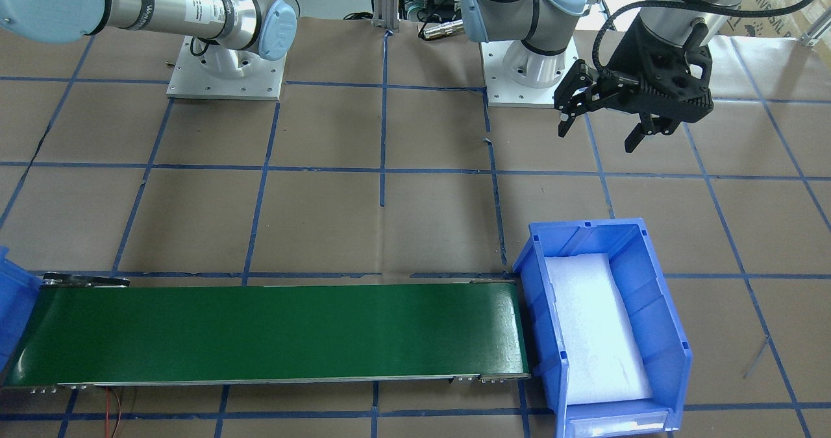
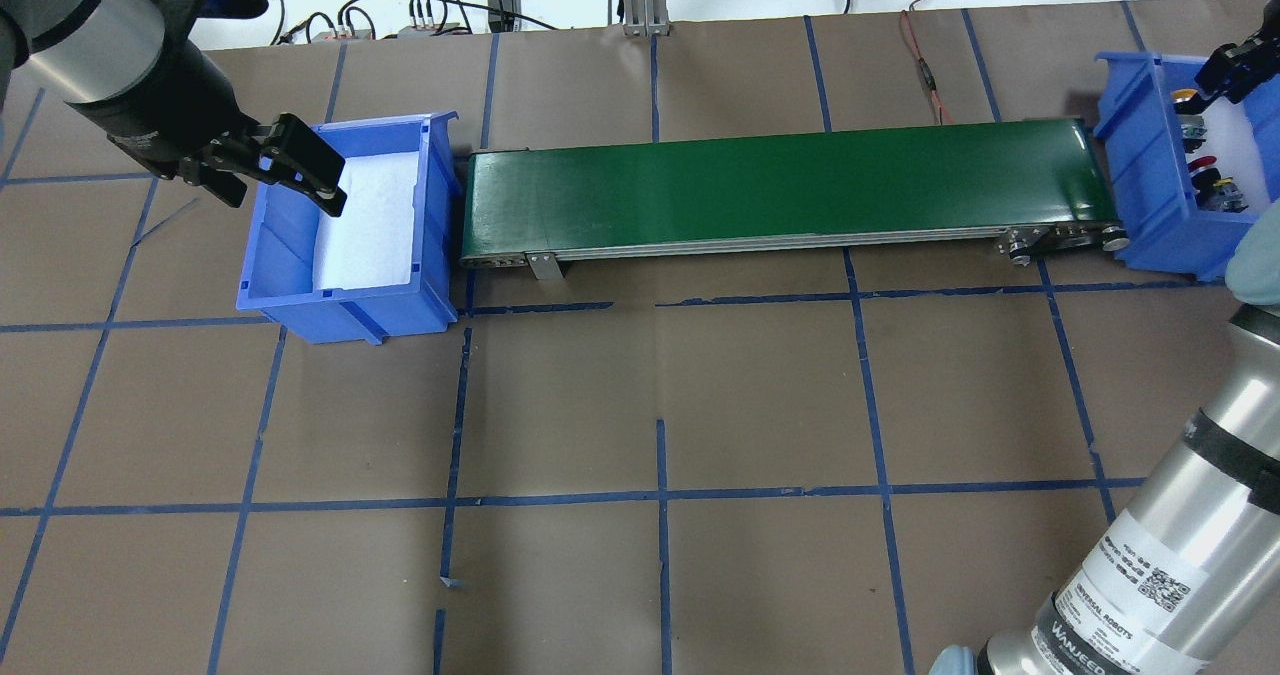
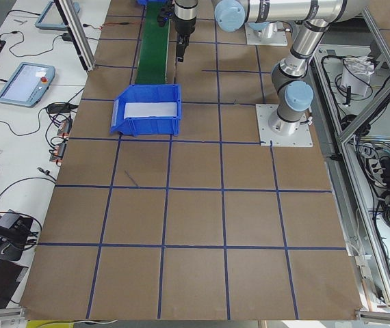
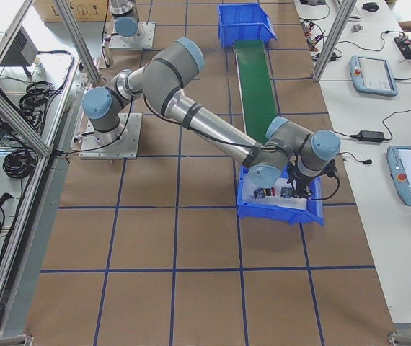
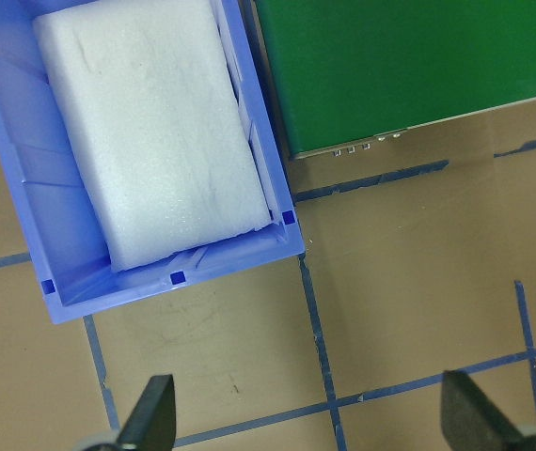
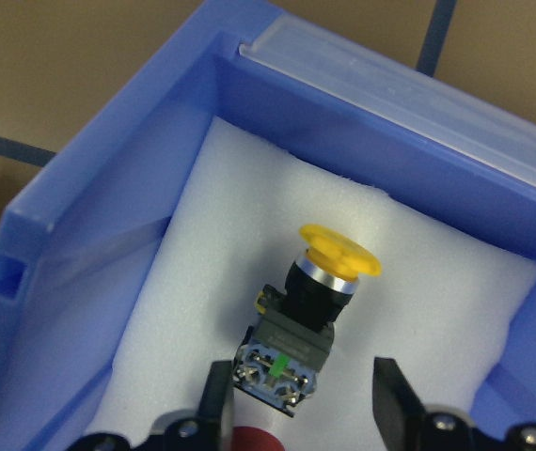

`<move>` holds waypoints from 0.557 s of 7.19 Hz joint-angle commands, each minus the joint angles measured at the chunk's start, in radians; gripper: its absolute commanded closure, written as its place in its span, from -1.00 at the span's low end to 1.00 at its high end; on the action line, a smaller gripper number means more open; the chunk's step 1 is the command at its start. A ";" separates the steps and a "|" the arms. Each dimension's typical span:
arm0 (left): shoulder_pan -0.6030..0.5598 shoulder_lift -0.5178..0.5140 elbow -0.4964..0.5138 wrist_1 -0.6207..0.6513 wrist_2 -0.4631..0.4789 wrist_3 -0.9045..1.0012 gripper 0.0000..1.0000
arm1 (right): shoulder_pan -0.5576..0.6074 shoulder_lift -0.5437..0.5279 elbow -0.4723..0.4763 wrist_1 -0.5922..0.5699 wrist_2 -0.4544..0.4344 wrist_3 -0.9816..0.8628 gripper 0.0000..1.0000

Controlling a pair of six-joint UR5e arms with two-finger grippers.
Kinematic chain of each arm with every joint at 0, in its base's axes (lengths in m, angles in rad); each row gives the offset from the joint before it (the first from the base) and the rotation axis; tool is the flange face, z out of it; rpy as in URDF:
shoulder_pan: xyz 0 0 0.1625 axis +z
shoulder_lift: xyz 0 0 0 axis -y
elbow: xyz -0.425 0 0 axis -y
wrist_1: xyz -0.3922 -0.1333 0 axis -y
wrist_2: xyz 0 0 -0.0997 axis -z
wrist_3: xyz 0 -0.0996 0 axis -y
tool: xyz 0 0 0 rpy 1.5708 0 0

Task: Transport two buttons from left to right
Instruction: 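Lower the yellow button beside the red button and open the right gripper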

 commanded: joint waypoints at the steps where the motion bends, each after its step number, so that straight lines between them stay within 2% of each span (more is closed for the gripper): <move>1: 0.000 0.000 0.000 0.000 0.000 0.000 -1.00 | 0.008 -0.070 -0.003 0.046 0.021 0.000 -0.24; 4: 0.000 0.000 0.000 -0.001 0.000 0.000 -1.00 | 0.159 -0.208 -0.007 0.067 0.018 0.016 -0.31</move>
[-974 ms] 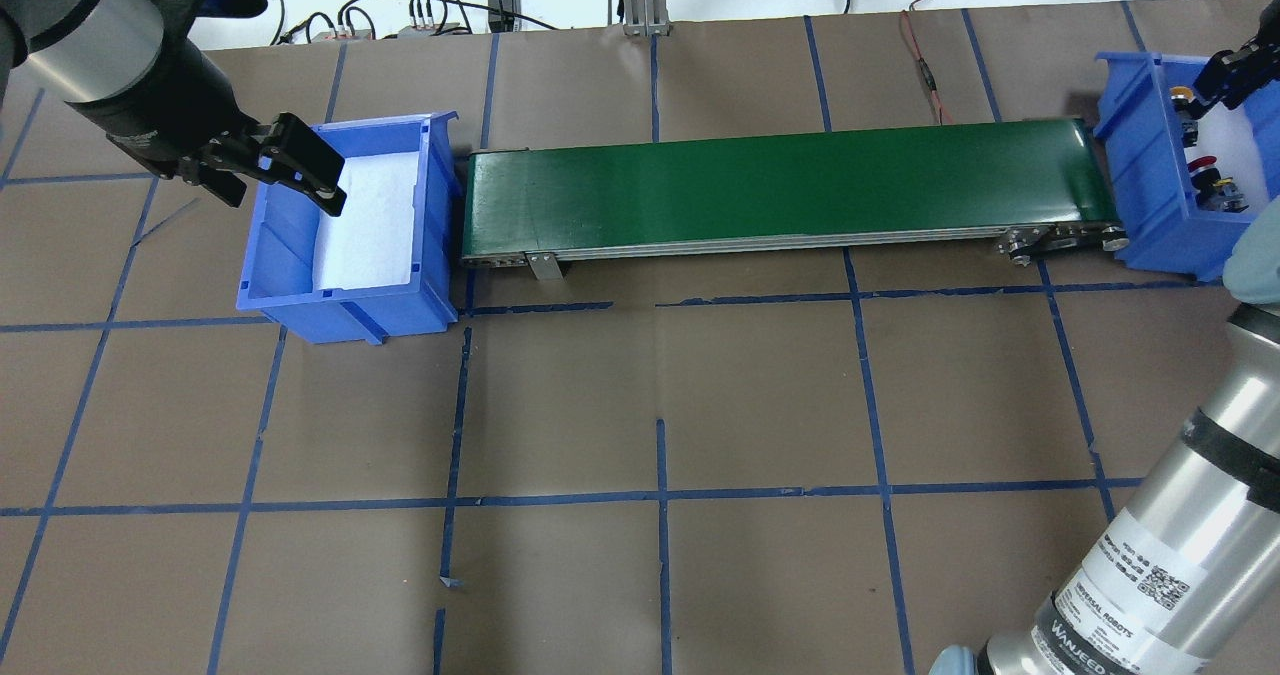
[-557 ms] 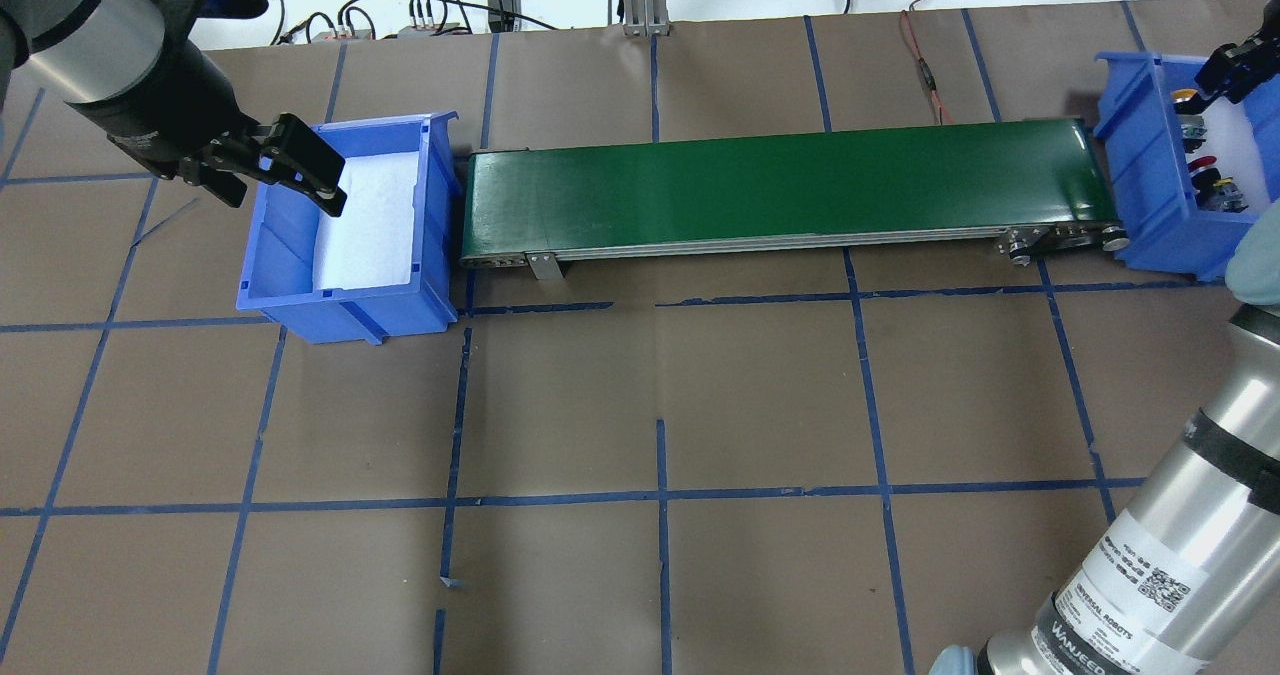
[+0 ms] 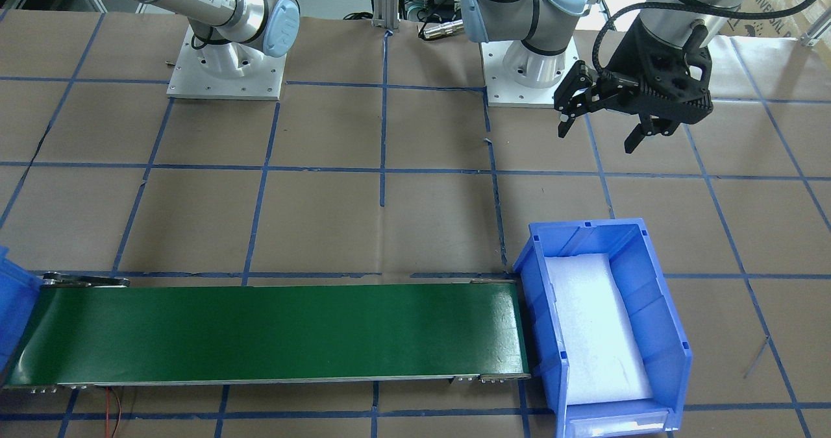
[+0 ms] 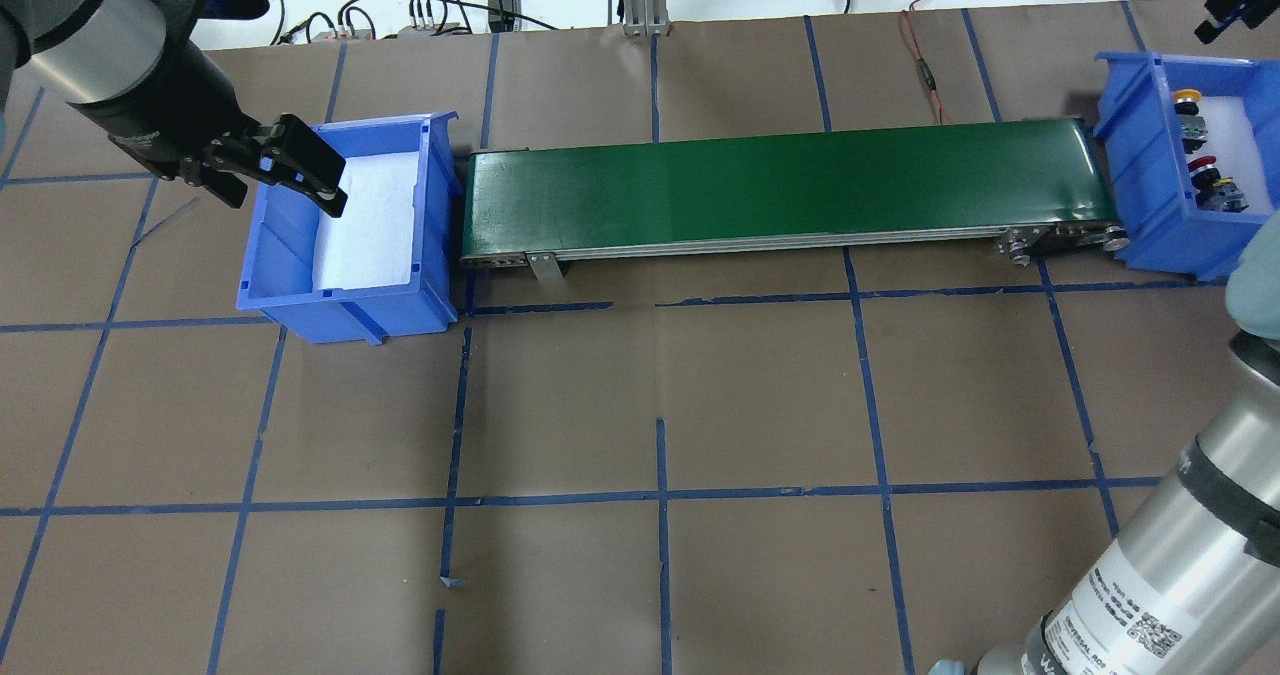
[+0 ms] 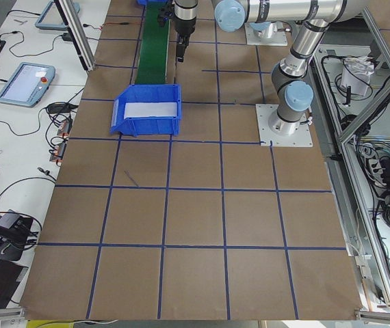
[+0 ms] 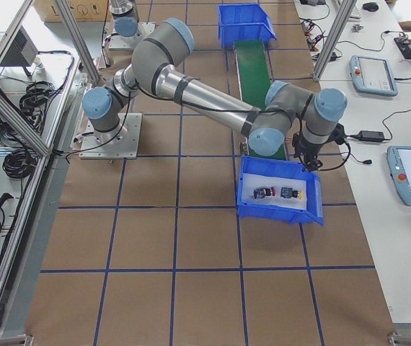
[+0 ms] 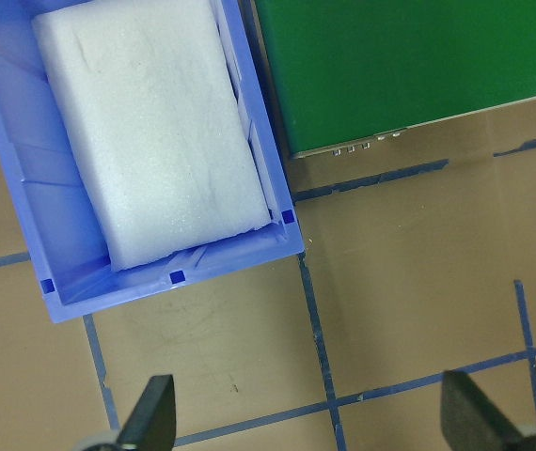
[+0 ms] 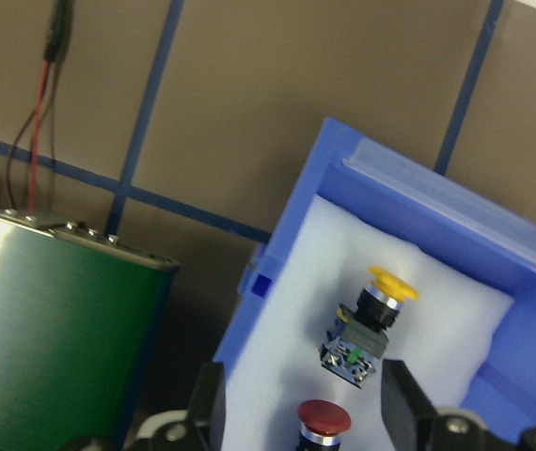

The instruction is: Transport two buttons from left to right

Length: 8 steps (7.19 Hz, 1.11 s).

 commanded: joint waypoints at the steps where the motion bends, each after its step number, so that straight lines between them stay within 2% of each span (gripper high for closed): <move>1: 0.000 0.001 0.000 -0.002 0.000 0.000 -1.00 | 0.106 -0.090 -0.001 0.023 -0.001 0.004 -0.36; 3: 0.000 0.001 0.002 -0.006 0.002 0.000 -1.00 | 0.209 -0.157 -0.001 0.061 -0.002 0.086 -0.53; 5: -0.001 0.002 0.003 -0.012 -0.002 0.002 -1.00 | 0.348 -0.222 0.054 0.099 -0.008 0.335 -0.75; 6: -0.002 0.005 0.000 -0.012 -0.002 0.002 -1.00 | 0.378 -0.284 0.123 0.113 -0.002 0.403 -0.98; 7: -0.002 0.004 0.000 -0.014 -0.002 0.002 -1.00 | 0.414 -0.379 0.262 0.109 -0.004 0.430 -0.99; 8: -0.002 0.011 0.000 -0.016 0.001 -0.002 -1.00 | 0.416 -0.486 0.448 0.100 0.002 0.419 -0.99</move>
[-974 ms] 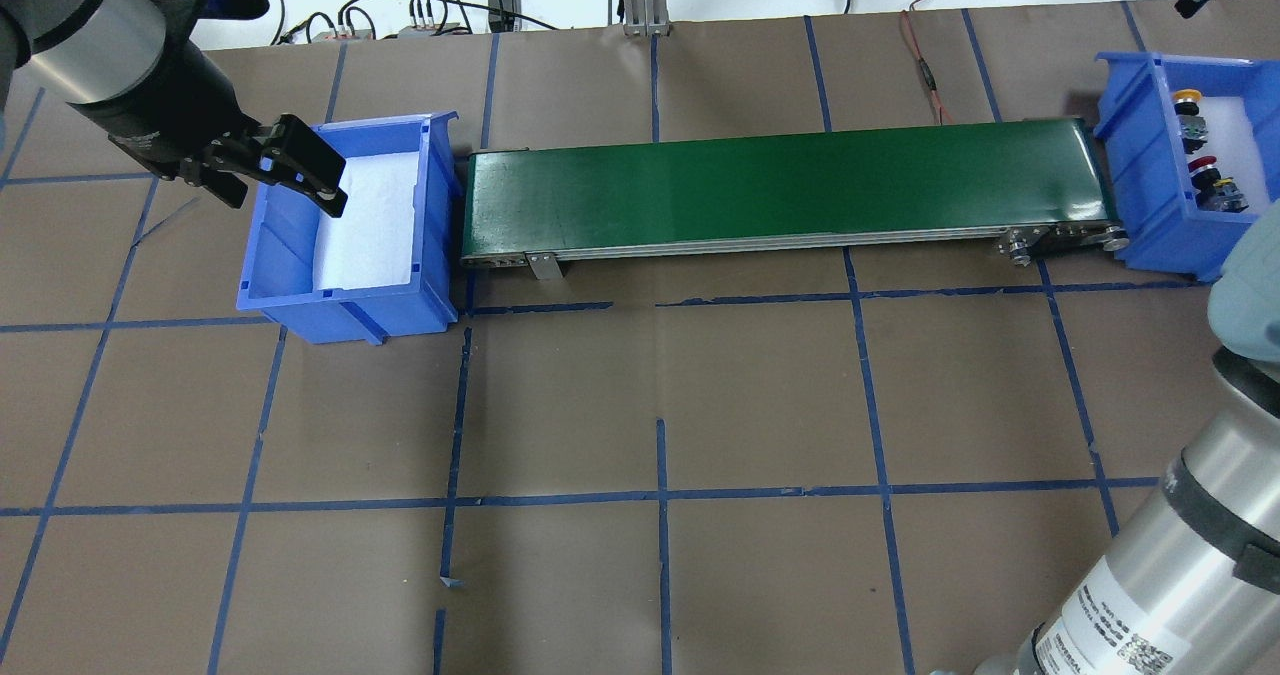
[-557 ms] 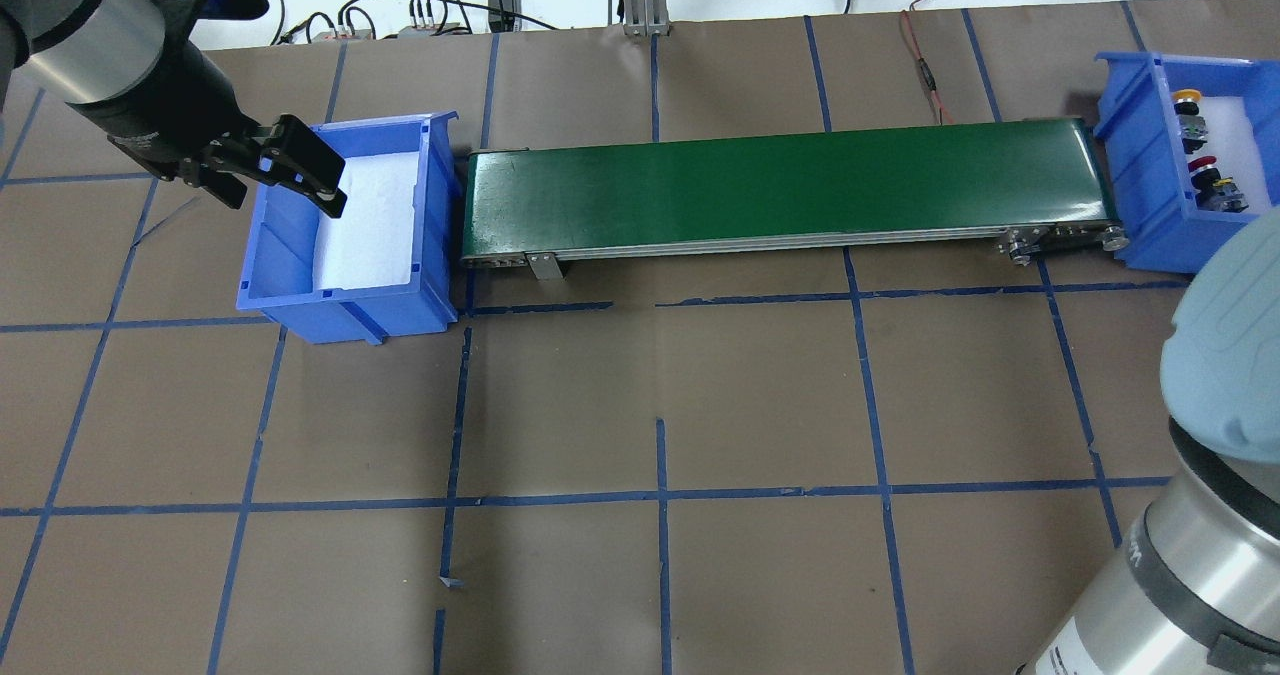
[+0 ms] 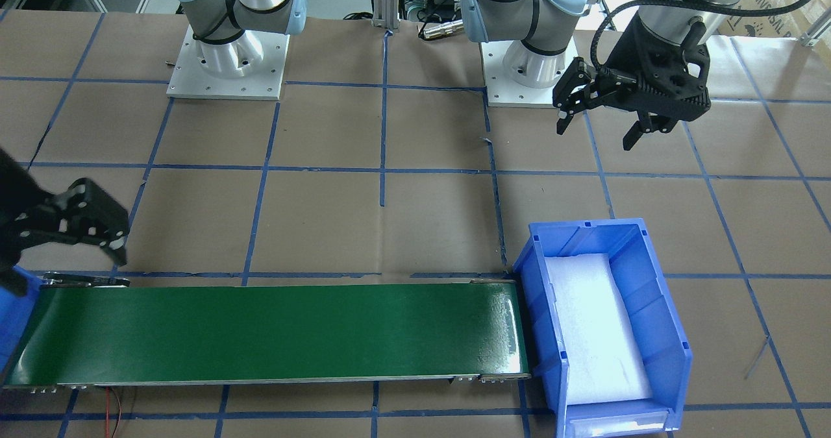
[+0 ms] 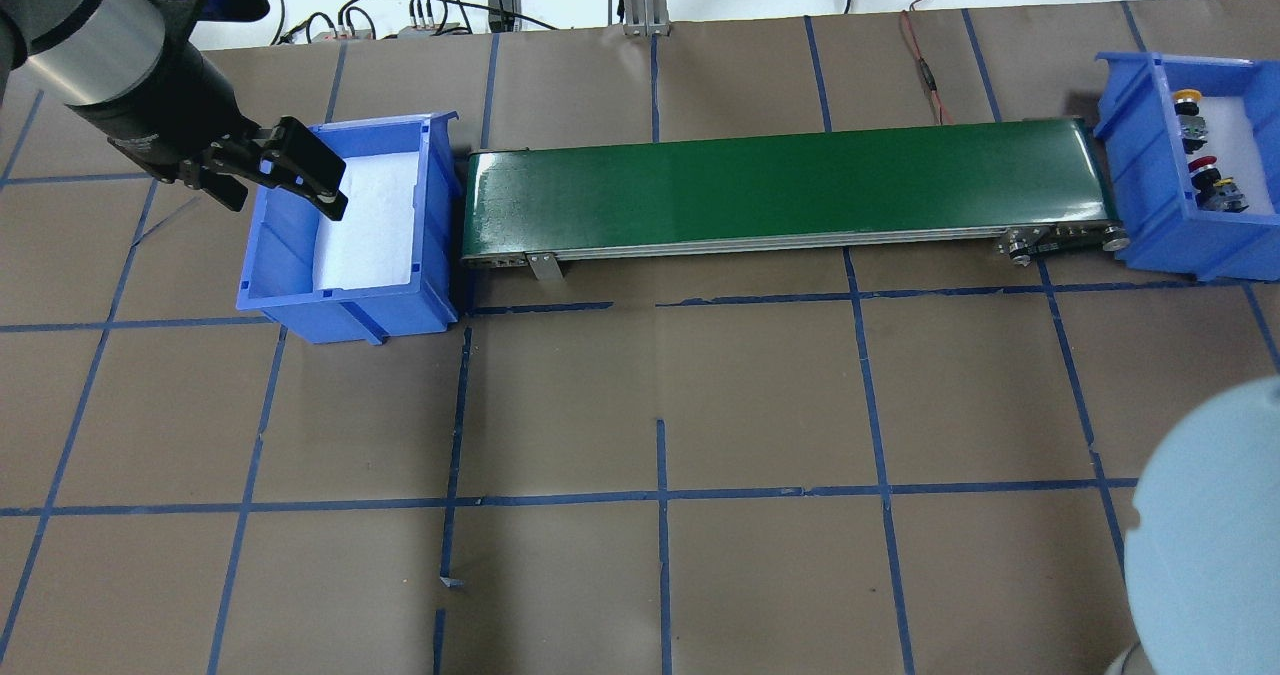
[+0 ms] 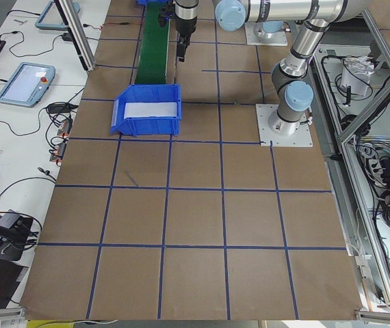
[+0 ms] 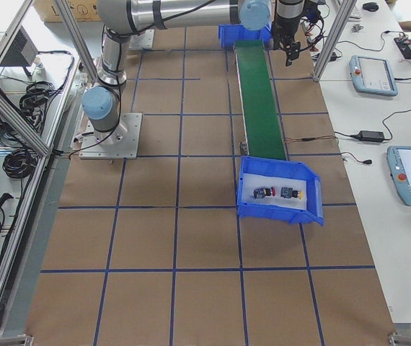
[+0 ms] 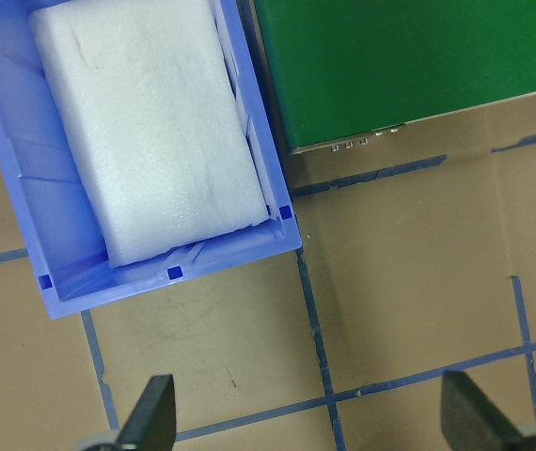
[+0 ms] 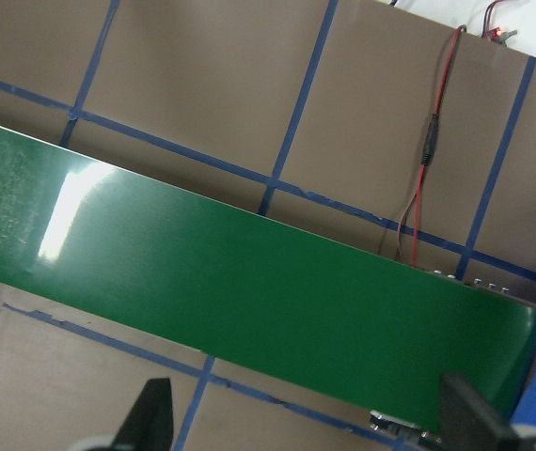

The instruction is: Transport two buttons from left to right

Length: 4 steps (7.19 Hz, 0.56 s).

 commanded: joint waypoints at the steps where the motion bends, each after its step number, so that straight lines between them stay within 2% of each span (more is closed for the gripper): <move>1: 0.000 0.021 0.003 -0.058 0.002 -0.028 -1.00 | 0.012 -0.214 0.378 -0.013 0.008 0.014 -0.99; 2: 0.000 0.018 0.006 -0.060 0.002 -0.074 -1.00 | 0.011 -0.248 0.470 -0.023 0.006 0.022 -0.99; 4: 0.000 0.016 0.006 -0.056 0.002 -0.078 -1.00 | 0.020 -0.302 0.461 0.012 -0.009 0.219 -0.99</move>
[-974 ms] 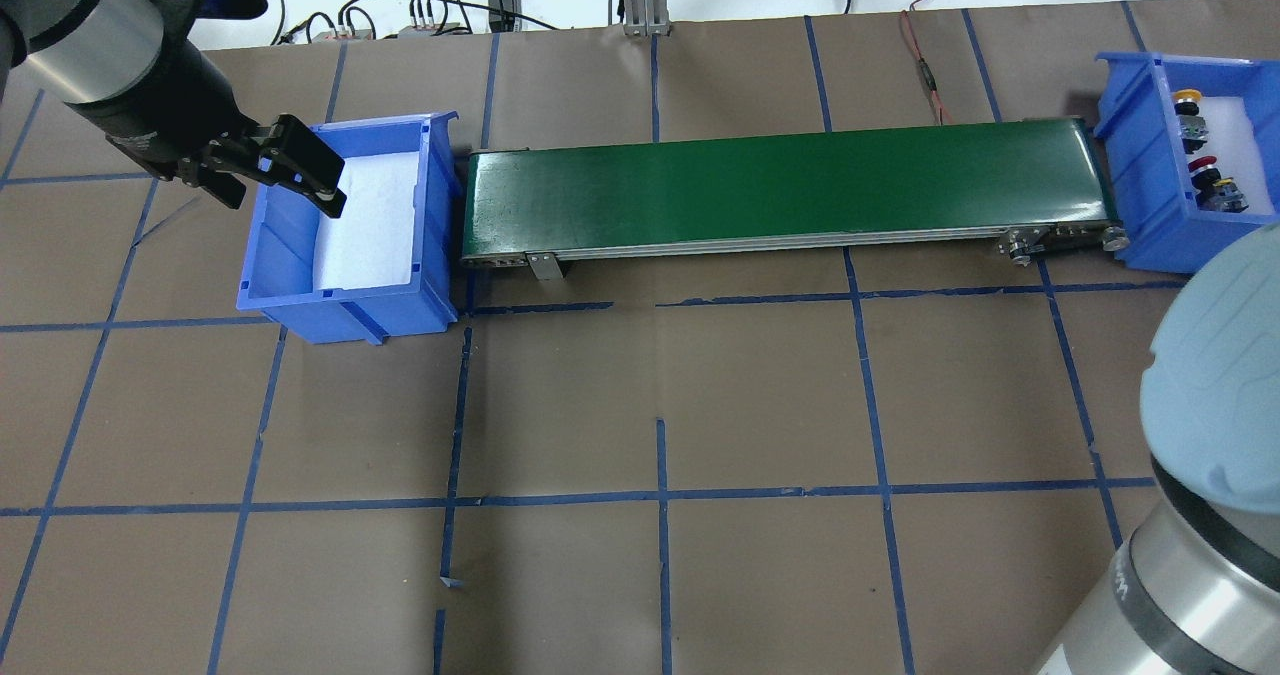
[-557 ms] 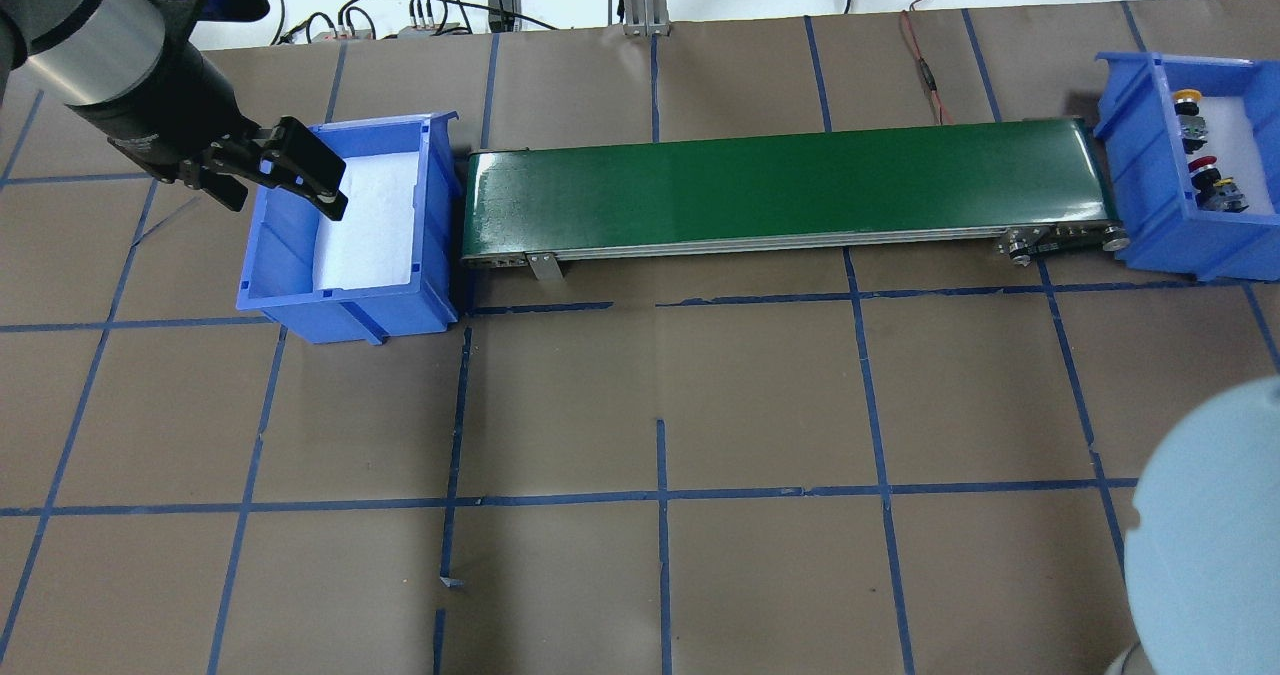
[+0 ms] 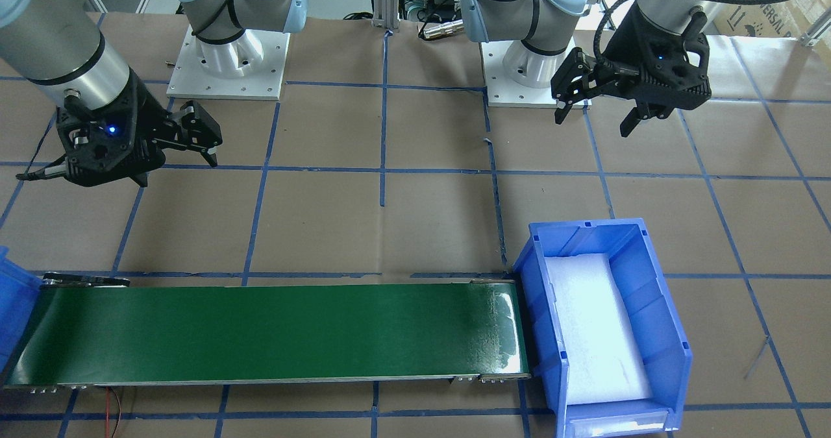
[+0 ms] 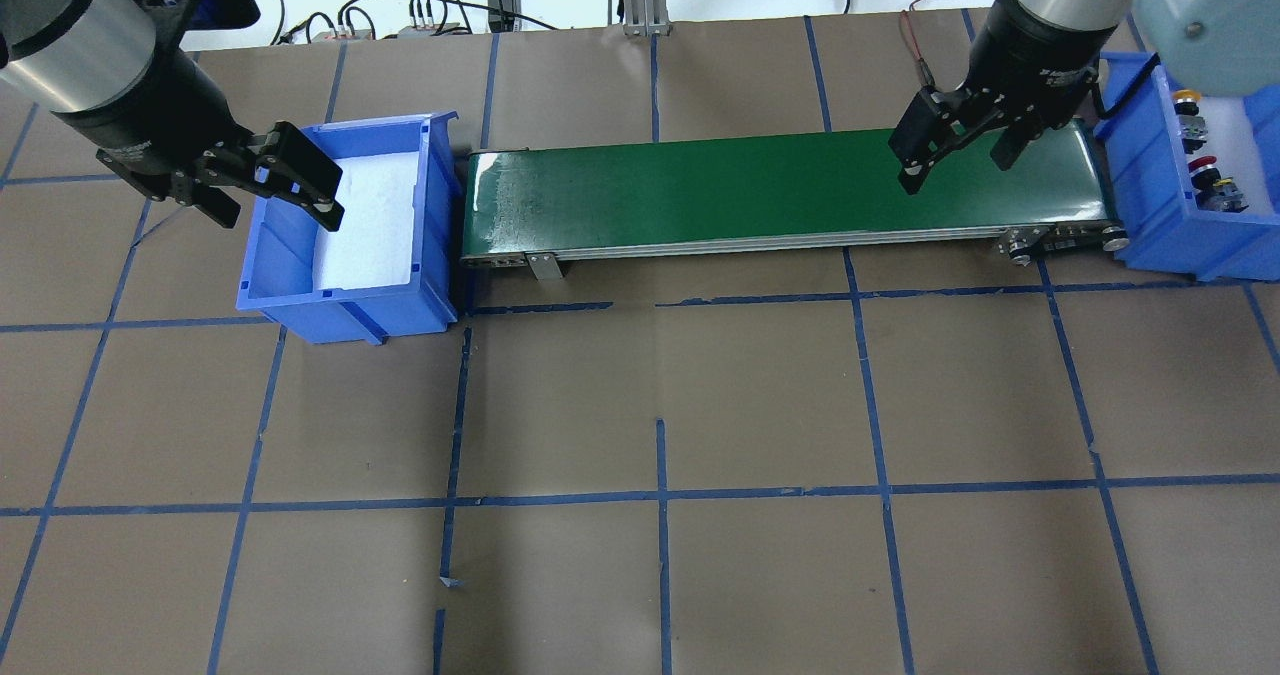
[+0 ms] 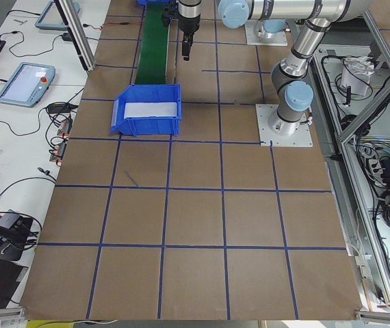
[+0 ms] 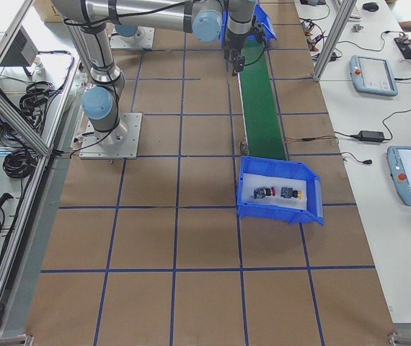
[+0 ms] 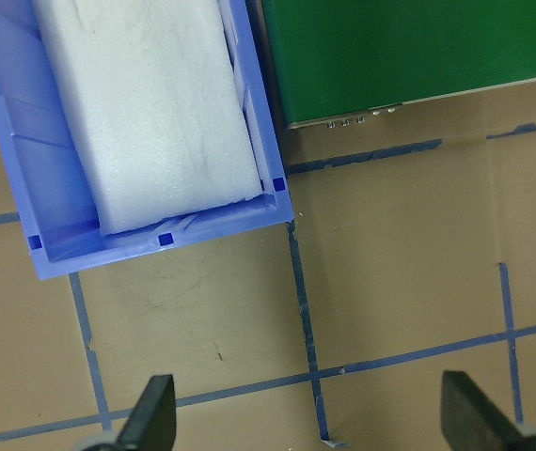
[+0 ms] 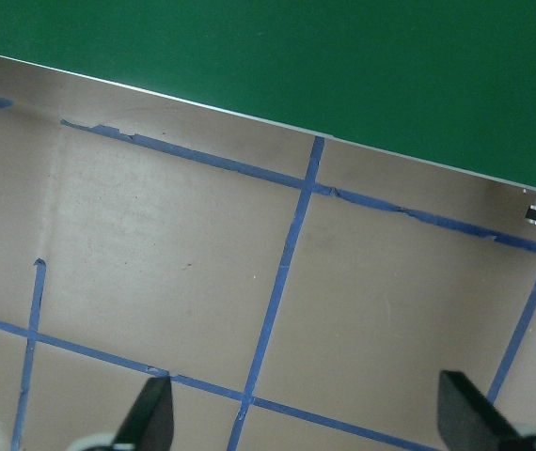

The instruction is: Transport two buttons from left to right

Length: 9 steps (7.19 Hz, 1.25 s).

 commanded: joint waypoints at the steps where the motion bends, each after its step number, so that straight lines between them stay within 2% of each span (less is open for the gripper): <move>1: 0.000 0.003 -0.001 -0.002 0.000 -0.007 -1.00 | 0.007 -0.054 0.009 0.018 -0.009 0.098 -0.99; 4: 0.000 0.000 -0.002 -0.001 0.000 -0.007 -1.00 | 0.010 -0.021 -0.124 0.067 -0.046 0.090 -0.99; 6: -0.003 -0.006 0.002 -0.002 0.000 -0.008 -1.00 | 0.046 -0.028 -0.128 0.090 -0.081 0.095 -0.99; 9: -0.063 -0.005 0.015 -0.002 0.075 -0.193 -1.00 | 0.059 -0.025 -0.132 0.077 -0.121 0.101 -0.99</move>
